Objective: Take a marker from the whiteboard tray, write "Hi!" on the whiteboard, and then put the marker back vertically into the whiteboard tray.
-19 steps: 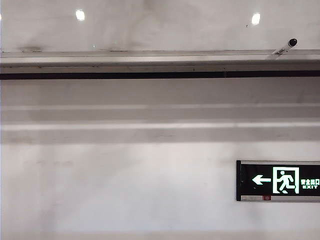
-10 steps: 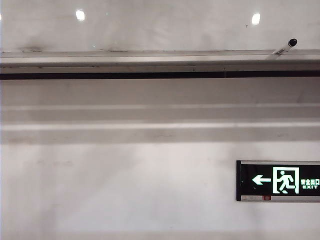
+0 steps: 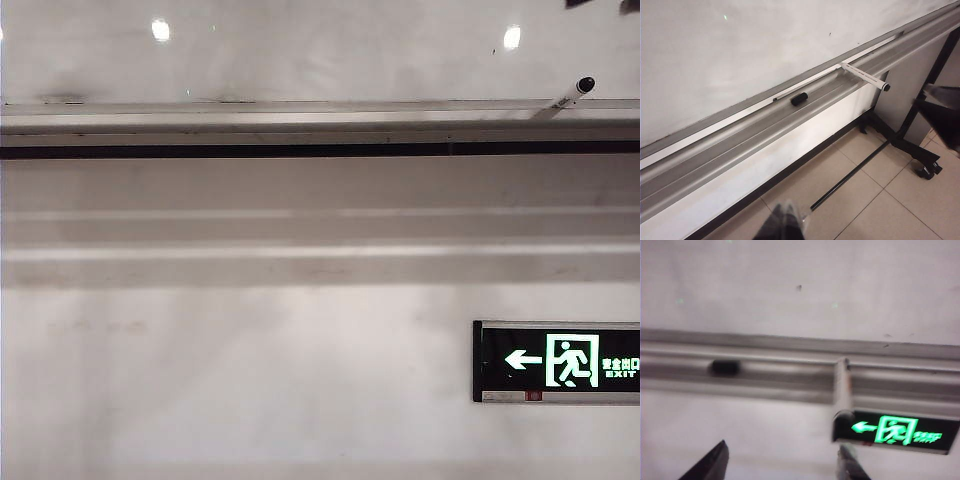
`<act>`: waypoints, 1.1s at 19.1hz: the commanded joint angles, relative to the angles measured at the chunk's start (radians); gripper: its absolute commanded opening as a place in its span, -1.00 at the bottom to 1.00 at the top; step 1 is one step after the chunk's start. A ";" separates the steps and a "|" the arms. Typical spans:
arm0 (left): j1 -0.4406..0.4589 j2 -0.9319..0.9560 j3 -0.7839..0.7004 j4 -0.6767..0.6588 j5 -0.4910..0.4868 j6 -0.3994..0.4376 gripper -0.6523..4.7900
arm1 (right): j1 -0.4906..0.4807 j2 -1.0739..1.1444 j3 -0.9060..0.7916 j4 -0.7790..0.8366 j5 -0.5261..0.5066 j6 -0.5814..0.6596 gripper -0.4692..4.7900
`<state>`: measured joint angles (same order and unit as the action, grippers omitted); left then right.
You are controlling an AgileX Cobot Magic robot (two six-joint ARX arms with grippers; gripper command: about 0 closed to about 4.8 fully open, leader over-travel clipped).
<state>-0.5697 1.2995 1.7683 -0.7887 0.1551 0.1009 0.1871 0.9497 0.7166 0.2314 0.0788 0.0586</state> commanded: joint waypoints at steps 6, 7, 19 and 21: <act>0.000 -0.002 0.005 0.013 0.004 0.003 -0.78 | -0.004 0.225 0.006 0.310 0.092 -0.048 0.26; 0.000 -0.002 0.005 0.012 0.004 0.003 -0.78 | -0.004 0.242 0.007 0.324 0.112 -0.056 0.23; 0.000 0.006 0.005 0.013 0.004 0.004 -0.78 | -0.125 0.294 0.100 0.224 -0.036 -0.056 0.21; 0.000 0.018 0.005 0.014 0.005 0.004 -0.78 | -0.125 0.332 0.138 0.211 -0.039 -0.056 0.23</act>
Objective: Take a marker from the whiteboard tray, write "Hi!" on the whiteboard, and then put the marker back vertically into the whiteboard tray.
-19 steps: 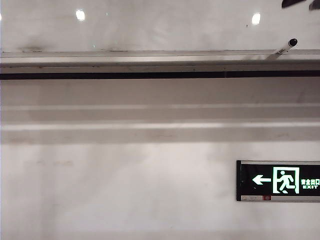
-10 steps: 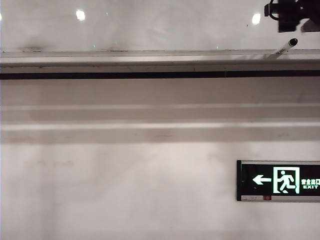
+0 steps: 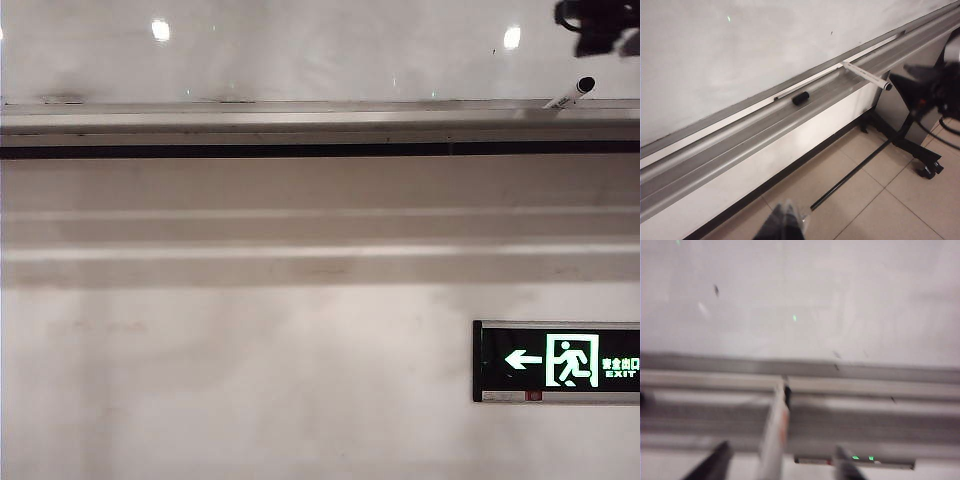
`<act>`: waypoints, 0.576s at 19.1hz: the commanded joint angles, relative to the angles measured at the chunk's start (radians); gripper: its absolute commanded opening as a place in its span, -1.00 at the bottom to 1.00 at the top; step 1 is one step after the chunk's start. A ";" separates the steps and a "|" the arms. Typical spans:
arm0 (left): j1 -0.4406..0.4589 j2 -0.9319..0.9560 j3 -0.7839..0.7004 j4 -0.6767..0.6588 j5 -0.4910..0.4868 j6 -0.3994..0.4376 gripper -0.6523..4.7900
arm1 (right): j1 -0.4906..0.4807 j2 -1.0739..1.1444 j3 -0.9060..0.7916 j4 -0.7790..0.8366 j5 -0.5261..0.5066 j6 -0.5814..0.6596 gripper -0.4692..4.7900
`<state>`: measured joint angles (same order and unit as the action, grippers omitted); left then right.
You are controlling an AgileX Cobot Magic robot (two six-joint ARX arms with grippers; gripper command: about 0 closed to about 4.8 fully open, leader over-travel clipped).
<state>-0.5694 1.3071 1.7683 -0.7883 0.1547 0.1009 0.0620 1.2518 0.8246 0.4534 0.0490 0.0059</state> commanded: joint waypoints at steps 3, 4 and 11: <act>0.000 0.016 0.005 0.011 0.007 0.003 -0.78 | 0.000 0.084 0.060 -0.008 -0.026 -0.003 0.23; 0.000 0.016 0.005 0.013 0.007 0.004 -0.78 | 0.000 0.103 0.069 -0.006 -0.026 -0.004 0.23; 0.000 0.016 0.005 0.014 0.007 0.004 -0.78 | -0.005 0.194 0.109 0.026 -0.026 -0.006 0.22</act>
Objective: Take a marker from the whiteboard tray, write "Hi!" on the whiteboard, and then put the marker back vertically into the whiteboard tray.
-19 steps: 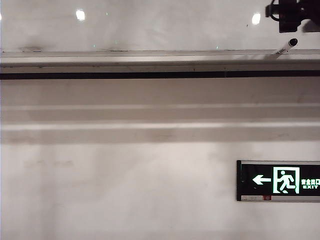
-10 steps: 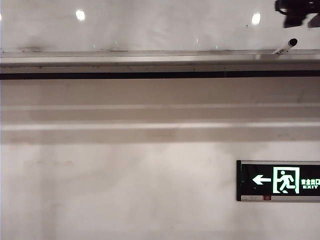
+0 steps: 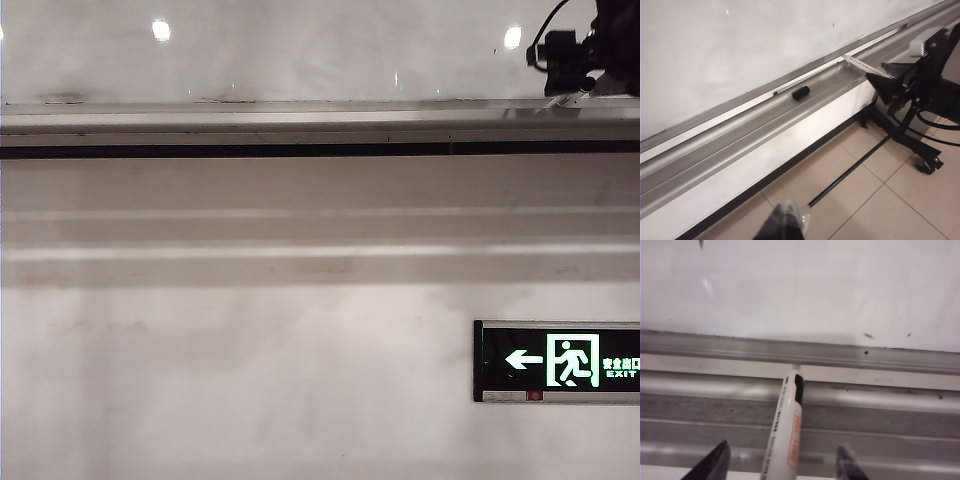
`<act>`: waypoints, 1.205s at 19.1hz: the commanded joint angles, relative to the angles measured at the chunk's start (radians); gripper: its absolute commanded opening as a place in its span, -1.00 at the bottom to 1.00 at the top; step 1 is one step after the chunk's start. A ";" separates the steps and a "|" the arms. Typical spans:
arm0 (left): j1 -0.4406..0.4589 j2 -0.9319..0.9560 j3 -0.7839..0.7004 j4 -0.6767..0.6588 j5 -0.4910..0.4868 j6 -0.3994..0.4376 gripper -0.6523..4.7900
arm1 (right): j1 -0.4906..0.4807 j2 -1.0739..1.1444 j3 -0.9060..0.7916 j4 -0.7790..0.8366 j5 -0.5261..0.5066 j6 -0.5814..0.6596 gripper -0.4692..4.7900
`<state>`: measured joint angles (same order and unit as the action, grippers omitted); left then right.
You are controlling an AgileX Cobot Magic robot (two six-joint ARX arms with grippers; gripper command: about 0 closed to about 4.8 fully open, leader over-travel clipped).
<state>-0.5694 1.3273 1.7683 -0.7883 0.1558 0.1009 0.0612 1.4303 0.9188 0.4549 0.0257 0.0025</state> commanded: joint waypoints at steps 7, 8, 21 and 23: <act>0.000 -0.004 0.005 0.013 0.006 0.004 -0.78 | -0.037 0.025 0.016 0.024 -0.004 -0.002 0.08; 0.000 -0.004 0.005 0.013 0.005 0.004 -0.78 | -0.040 0.025 0.016 0.023 -0.011 -0.002 0.08; 0.000 -0.004 0.005 0.012 0.006 0.003 -0.78 | -0.040 0.025 0.016 0.020 -0.028 -0.003 -0.30; 0.000 -0.005 0.005 0.012 0.006 0.003 -0.78 | -0.040 0.025 0.016 0.019 -0.028 -0.003 -0.31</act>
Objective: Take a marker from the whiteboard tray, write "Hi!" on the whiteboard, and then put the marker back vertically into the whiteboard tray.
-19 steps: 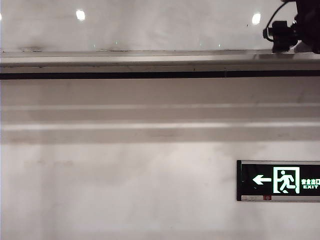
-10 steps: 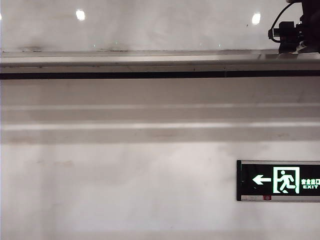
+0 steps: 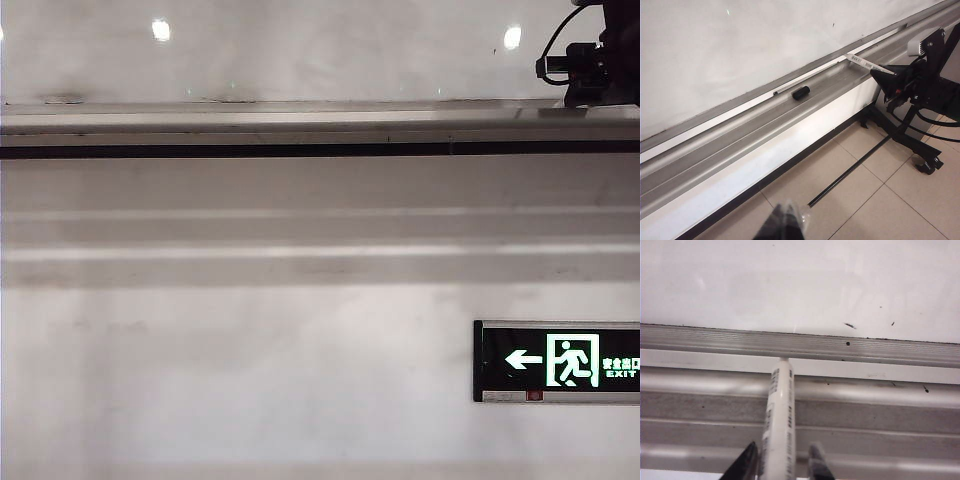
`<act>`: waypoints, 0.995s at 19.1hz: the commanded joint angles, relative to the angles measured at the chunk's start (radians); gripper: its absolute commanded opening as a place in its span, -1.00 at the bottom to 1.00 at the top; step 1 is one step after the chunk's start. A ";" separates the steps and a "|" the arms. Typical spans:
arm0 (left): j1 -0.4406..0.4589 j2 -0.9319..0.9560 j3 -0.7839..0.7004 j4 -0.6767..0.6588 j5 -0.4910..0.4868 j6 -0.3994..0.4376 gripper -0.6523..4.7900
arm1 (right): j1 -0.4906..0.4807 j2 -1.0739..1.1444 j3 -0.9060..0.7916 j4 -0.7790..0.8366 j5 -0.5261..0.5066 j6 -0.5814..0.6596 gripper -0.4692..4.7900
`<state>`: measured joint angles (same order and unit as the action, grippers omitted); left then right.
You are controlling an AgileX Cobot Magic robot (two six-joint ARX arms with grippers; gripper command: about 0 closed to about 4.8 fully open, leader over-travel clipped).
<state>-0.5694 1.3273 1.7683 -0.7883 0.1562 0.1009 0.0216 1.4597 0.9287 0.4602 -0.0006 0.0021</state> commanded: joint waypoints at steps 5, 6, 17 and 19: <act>0.000 -0.005 0.005 0.010 0.005 0.003 -0.78 | 0.000 -0.004 0.006 0.008 -0.002 -0.003 -0.51; 0.000 -0.005 0.005 0.009 0.005 0.003 -0.78 | 0.000 -0.004 0.006 0.008 0.000 -0.003 -0.51; 0.000 -0.005 0.005 -0.002 0.005 0.003 -0.78 | 0.000 -0.020 0.006 -0.013 0.006 -0.004 -0.83; 0.000 -0.005 0.005 -0.003 0.005 0.003 -0.78 | 0.000 -0.044 0.006 -0.061 0.006 -0.017 -0.83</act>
<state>-0.5694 1.3273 1.7683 -0.7982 0.1562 0.1009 0.0216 1.4323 0.9287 0.4126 0.0036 -0.0021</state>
